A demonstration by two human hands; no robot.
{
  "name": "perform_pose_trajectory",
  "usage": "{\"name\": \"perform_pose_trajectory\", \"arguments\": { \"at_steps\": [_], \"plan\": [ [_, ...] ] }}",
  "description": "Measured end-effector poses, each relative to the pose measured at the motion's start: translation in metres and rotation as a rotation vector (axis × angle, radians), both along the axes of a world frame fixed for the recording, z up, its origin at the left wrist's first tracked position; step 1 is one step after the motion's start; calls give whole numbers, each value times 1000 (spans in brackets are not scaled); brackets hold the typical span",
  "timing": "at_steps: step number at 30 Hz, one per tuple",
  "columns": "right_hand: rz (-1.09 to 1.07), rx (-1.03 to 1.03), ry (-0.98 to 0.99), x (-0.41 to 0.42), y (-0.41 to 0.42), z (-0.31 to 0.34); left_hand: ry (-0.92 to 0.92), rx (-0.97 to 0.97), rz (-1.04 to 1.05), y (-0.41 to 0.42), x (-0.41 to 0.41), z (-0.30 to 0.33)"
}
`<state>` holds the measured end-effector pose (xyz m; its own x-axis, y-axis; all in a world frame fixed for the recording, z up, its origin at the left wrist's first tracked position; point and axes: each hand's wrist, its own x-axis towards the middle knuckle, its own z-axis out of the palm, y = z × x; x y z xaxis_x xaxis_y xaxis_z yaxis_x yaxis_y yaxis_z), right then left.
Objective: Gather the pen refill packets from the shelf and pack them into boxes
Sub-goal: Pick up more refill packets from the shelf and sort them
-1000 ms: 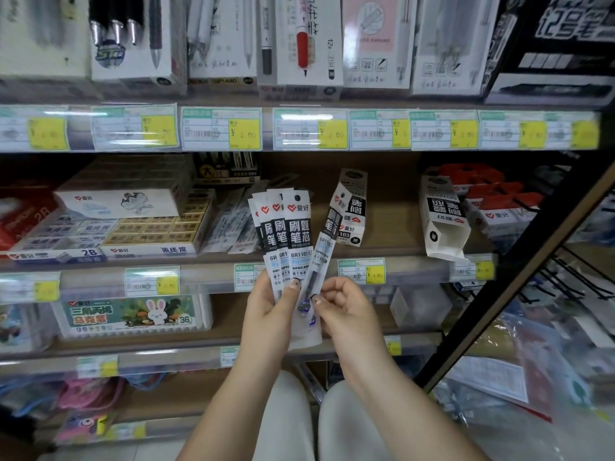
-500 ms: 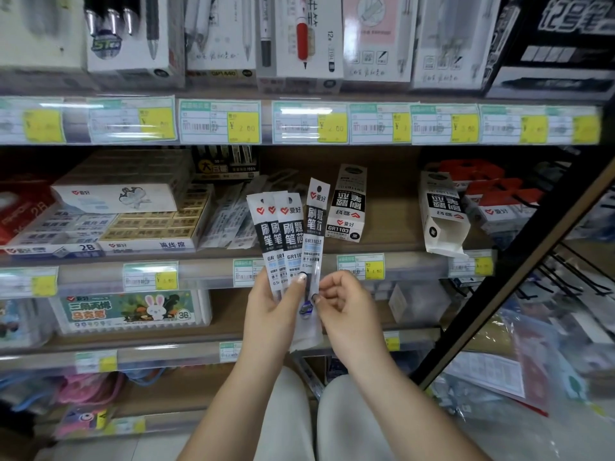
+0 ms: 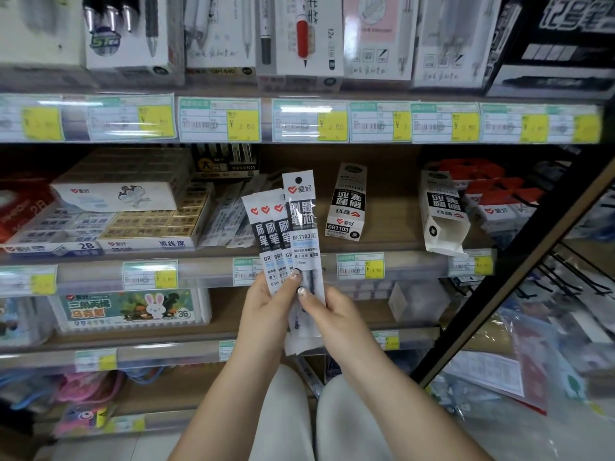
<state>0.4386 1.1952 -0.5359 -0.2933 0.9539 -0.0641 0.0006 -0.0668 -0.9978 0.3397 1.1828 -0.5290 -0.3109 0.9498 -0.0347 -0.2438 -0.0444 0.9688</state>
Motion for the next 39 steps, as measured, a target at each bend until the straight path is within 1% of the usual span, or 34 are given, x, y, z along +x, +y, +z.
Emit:
{"name": "perform_pose_trajectory", "arguments": {
  "at_steps": [4, 5, 8, 9, 11, 14, 18, 23, 27, 32, 37, 39],
  "plan": [
    [11, -19, 25, 0, -1, 1, -27, -14, -3, 0, 1, 0],
    [4, -25, 35, 0, -1, 0, -61, -26, -4, 0, 2, -1],
    [-26, -34, 51, -2, -1, -3, -240, -118, 16, -1, 3, -2],
    [-36, -32, 59, -2, 0, -5, -258, -128, 41, 0, 3, -2],
    [-46, -39, 96, -2, -1, -6, -217, -110, 84, 0, 4, -1],
    [-50, -29, 118, -2, -2, -6, -102, -16, 118, 0, 7, 3],
    [-59, -3, 161, -3, -4, -6, -35, 71, 179, -2, 11, 4],
    [-74, 3, 165, -4, -4, -7, -25, 102, 251, -2, 13, 4],
    [-69, 20, 164, -3, -5, -7, -90, 44, 305, -4, 14, 5],
    [-68, 32, 167, -2, -5, -6, -11, 103, 254, -6, 14, 8],
    [-66, 44, 159, -2, -7, -4, -52, 110, 239, -6, 15, 8],
    [-69, 53, 157, -2, -7, -3, -40, 111, 241, -6, 15, 7]
  ]
}}
